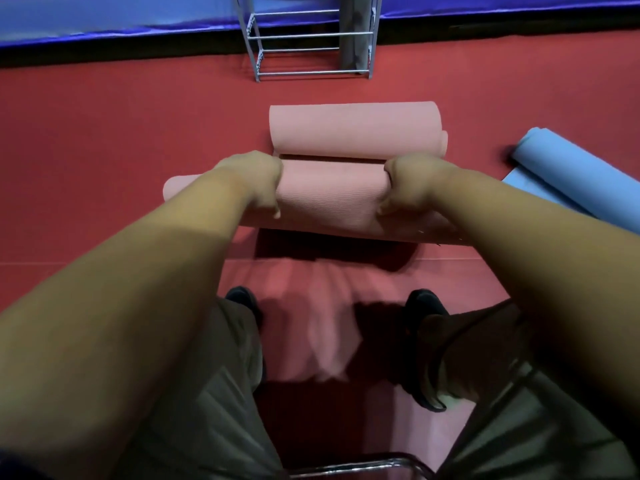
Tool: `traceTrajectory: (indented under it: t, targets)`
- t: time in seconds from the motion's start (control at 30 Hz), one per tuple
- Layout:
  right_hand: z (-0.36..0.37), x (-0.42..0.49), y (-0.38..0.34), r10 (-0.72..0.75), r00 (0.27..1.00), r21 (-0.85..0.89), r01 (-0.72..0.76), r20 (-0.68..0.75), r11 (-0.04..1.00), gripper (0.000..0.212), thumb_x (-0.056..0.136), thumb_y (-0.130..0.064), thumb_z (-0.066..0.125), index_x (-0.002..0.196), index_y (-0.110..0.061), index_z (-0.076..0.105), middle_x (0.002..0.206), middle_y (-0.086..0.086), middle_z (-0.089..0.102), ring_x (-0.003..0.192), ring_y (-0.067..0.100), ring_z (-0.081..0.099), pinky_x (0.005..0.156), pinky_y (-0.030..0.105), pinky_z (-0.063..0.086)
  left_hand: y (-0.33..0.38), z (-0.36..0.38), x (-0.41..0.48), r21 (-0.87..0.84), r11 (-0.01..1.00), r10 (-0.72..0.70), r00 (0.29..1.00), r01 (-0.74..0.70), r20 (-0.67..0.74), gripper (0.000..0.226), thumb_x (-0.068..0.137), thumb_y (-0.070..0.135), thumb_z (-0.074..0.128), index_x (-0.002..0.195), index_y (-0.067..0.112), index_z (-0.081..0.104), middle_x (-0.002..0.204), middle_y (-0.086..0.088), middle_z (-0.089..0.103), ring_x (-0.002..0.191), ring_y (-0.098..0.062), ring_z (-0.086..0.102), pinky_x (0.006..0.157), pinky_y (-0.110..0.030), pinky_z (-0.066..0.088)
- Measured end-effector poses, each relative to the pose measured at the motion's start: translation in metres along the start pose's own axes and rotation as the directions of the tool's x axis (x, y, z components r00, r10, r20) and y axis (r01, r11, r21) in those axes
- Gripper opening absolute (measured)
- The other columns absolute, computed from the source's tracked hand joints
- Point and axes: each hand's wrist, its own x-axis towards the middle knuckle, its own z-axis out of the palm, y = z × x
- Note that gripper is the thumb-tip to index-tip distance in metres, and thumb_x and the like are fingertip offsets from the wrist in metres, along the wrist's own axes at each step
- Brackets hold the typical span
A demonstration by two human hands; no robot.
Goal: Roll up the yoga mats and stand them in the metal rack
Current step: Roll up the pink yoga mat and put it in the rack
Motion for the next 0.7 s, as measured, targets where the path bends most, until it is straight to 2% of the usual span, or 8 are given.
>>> traceTrajectory:
  t: [0.1, 0.2, 0.3, 0.37, 0.47, 0.53, 0.6, 0.7]
  targets:
    - [0.004, 0.004, -0.003, -0.018, 0.999, -0.06, 0.021, 0.047, 0.998, 0.044, 0.075, -0.05, 0.089, 0.077, -0.022, 0.055, 0.089, 0.004, 0.064, 0.086, 0.031, 0.061, 0.075, 0.035, 0.049, 0.001, 0.003, 0.0, 0.025, 1.0, -0.014, 0.999, 0.013, 0.041, 0.044, 0.065, 0.044, 0.086, 0.094, 0.017, 0.068, 0.085, 0.0, 0.065, 0.08, -0.032, 0.068, 0.071, -0.036, 0.057]
    - [0.005, 0.005, -0.003, -0.015, 0.992, -0.051, 0.021, 0.127, 0.998, 0.04, 0.076, -0.05, 0.088, 0.079, -0.022, 0.06, 0.085, 0.0, 0.065, 0.088, 0.031, 0.064, 0.078, 0.036, 0.051, 0.002, 0.006, 0.0, -0.004, 1.0, -0.007, 0.996, 0.008, 0.093, 0.035, 0.07, 0.044, 0.083, 0.089, 0.018, 0.07, 0.08, 0.002, 0.066, 0.076, -0.029, 0.067, 0.066, -0.032, 0.051]
    - [0.01, 0.003, 0.001, -0.03, 0.963, 0.047, 0.018, 0.268, 0.999, 0.036, 0.078, -0.043, 0.093, 0.098, -0.021, 0.071, 0.09, -0.001, 0.074, 0.088, 0.026, 0.071, 0.087, 0.037, 0.058, 0.003, 0.013, 0.001, -0.08, 0.996, 0.042, 0.977, -0.026, 0.207, 0.022, 0.073, 0.03, 0.083, 0.082, 0.013, 0.073, 0.072, -0.002, 0.07, 0.068, -0.025, 0.068, 0.063, -0.034, 0.056]
    - [0.015, 0.002, 0.003, -0.054, 0.936, 0.115, 0.015, 0.348, 0.993, 0.042, 0.081, -0.036, 0.093, 0.114, -0.019, 0.073, 0.098, 0.001, 0.077, 0.093, 0.026, 0.073, 0.094, 0.04, 0.06, 0.001, 0.018, 0.002, -0.109, 0.993, 0.064, 0.961, -0.035, 0.27, 0.015, 0.072, 0.024, 0.08, 0.082, 0.012, 0.075, 0.074, -0.002, 0.074, 0.072, -0.025, 0.073, 0.069, -0.036, 0.062]
    - [0.018, 0.001, 0.002, -0.045, 0.921, 0.092, 0.01, 0.387, 0.996, 0.058, 0.082, -0.045, 0.091, 0.122, -0.007, 0.069, 0.112, 0.011, 0.075, 0.103, 0.032, 0.071, 0.097, 0.043, 0.059, -0.003, 0.025, 0.008, -0.102, 0.993, 0.086, 0.924, -0.051, 0.373, 0.03, 0.067, 0.026, 0.075, 0.095, 0.016, 0.076, 0.087, -0.003, 0.078, 0.081, -0.026, 0.077, 0.078, -0.045, 0.066]
    - [0.018, -0.001, 0.001, -0.029, 0.935, 0.049, 0.013, 0.352, 0.999, 0.071, 0.076, -0.055, 0.092, 0.118, -0.005, 0.066, 0.111, 0.013, 0.073, 0.103, 0.034, 0.07, 0.096, 0.043, 0.059, -0.006, 0.031, 0.014, -0.092, 0.995, 0.081, 0.905, -0.046, 0.419, 0.045, 0.058, 0.026, 0.073, 0.101, 0.014, 0.073, 0.09, -0.009, 0.078, 0.078, -0.031, 0.078, 0.072, -0.054, 0.067]
    - [0.02, -0.002, 0.002, -0.046, 0.945, 0.058, 0.028, 0.324, 0.998, 0.073, 0.073, -0.057, 0.094, 0.115, -0.006, 0.063, 0.109, 0.012, 0.072, 0.099, 0.034, 0.07, 0.093, 0.043, 0.059, -0.009, 0.035, 0.018, -0.093, 0.995, 0.071, 0.899, -0.033, 0.433, 0.051, 0.056, 0.026, 0.072, 0.106, 0.015, 0.067, 0.096, -0.012, 0.076, 0.08, -0.034, 0.077, 0.07, -0.055, 0.067]
    - [0.023, -0.002, 0.003, -0.07, 0.954, 0.061, 0.054, 0.292, 0.997, 0.069, 0.071, -0.055, 0.095, 0.108, -0.009, 0.061, 0.103, 0.01, 0.07, 0.096, 0.033, 0.068, 0.089, 0.041, 0.059, -0.013, 0.04, 0.024, -0.08, 0.997, 0.046, 0.9, -0.012, 0.434, 0.057, 0.058, 0.026, 0.069, 0.112, 0.023, 0.055, 0.105, -0.009, 0.068, 0.09, -0.034, 0.073, 0.082, -0.053, 0.065]
